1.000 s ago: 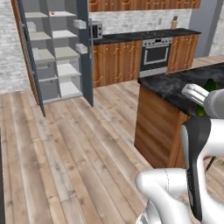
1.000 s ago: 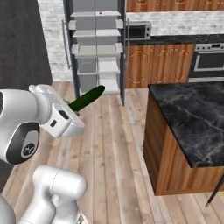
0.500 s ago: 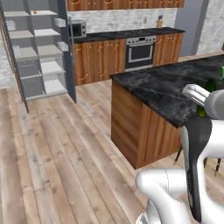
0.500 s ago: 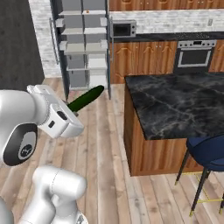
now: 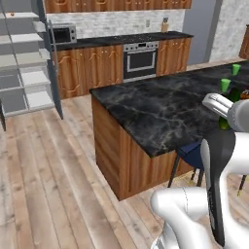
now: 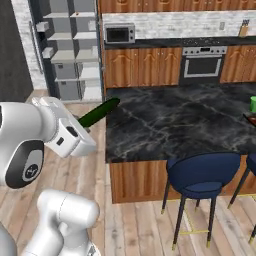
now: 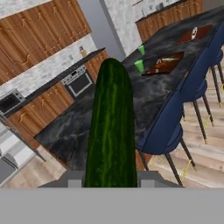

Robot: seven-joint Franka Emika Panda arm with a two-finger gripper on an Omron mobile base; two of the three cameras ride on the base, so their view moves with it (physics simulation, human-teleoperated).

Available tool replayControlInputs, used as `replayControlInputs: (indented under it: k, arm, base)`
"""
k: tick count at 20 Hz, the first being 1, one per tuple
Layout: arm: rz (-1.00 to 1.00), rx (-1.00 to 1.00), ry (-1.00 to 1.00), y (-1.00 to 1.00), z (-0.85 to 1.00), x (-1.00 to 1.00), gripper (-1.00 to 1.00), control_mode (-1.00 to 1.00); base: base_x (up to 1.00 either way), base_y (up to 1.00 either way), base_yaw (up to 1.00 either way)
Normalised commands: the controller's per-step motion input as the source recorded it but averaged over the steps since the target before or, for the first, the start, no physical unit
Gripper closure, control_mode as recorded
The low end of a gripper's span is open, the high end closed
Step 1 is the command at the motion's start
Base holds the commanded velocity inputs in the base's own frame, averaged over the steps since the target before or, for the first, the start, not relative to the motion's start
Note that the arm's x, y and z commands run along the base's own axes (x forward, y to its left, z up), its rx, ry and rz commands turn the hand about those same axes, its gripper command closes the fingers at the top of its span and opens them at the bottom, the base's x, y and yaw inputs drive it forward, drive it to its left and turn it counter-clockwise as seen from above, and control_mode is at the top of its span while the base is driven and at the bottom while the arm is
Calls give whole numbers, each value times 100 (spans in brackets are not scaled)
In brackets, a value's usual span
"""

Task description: Gather the cucumber and carrot from the fridge and place them on a tray on the dining counter. Then gather the chicken drumstick and fish from the fridge and place them on the other tray.

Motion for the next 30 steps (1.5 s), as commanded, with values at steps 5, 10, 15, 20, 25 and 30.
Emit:
replayControlInputs:
  k: [5, 10, 15, 20, 25, 30]
  arm:
    - [0, 0, 0, 0, 0, 0, 100, 100]
    - [0, 0, 0, 0, 0, 0, 100, 100]
    - [0, 0, 0, 0, 0, 0, 100, 100]
    - [0, 0, 0, 0, 0, 0, 100, 100]
    - [0, 0, 0, 0, 0, 0, 100, 100]
    - [0, 0, 0, 0, 0, 0, 100, 100]
  base:
    - [0, -100, 2]
    - [1, -100, 2]
    - [0, -100, 3]
    - [8, -100, 3]
    - [16, -100, 4]
    - [21, -100, 6]
